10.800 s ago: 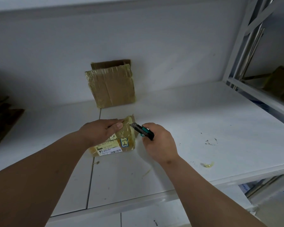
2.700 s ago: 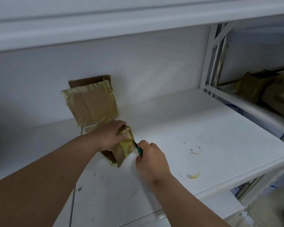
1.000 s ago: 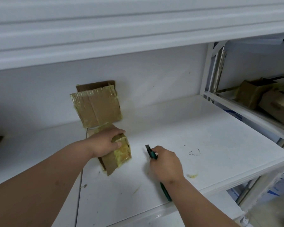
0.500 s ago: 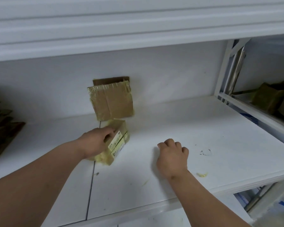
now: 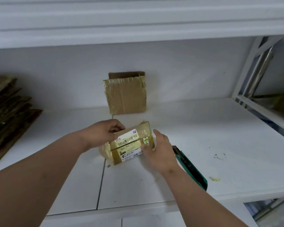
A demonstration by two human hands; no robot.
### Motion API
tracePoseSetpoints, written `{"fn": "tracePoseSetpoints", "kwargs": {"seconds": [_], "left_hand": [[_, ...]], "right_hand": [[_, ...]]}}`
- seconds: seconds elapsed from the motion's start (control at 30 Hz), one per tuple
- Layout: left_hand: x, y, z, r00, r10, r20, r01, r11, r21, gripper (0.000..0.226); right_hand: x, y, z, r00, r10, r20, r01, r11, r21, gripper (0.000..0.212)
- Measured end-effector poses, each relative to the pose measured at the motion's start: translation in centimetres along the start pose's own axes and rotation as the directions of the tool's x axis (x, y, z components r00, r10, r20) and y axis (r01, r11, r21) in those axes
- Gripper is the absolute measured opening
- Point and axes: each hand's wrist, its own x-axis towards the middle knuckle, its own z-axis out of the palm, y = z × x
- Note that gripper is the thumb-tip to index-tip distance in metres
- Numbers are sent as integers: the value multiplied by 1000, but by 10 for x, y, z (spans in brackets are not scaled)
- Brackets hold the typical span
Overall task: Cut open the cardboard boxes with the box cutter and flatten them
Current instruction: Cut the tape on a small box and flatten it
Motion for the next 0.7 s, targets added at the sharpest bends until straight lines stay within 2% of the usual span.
{"fn": "tracePoseSetpoints", "kwargs": {"seconds": [0.03,0.1,0.17,0.23,0.3,0.43,0.57,0.7], "left_hand": [[-2,1,-1,1000,-11,3,11,999,-51,27],[-5,3,-1,1000,5,-27,-6,999,-39,21],[-5,1,1,992,74,-101,-62,991,118,18],[-3,-4,4,978,163,-131,-114,940,323,25],[0,-11,6,965,235,-116,-154,867,474,36],[4,-10,2,964,257,-68,-157,756,636,50],[9,-4,1,977,212,-39,-133,739,661,54],[12,-16,8,967,243,-81,-154,805,573,46]], "right_hand": [[3,-2,3,1000,-10,16,9,997,73,40],[5,-7,7,999,-23,44,16,988,153,25],[6,-8,12,1000,-19,24,15,987,159,23],[7,-8,17,1000,5,18,-7,995,103,30],[7,-9,20,999,37,34,-40,995,90,32],[6,-8,20,999,27,45,-31,995,93,30],[8,-9,18,993,96,63,-102,989,106,19],[12,-21,15,971,235,52,-239,963,124,18]]}}
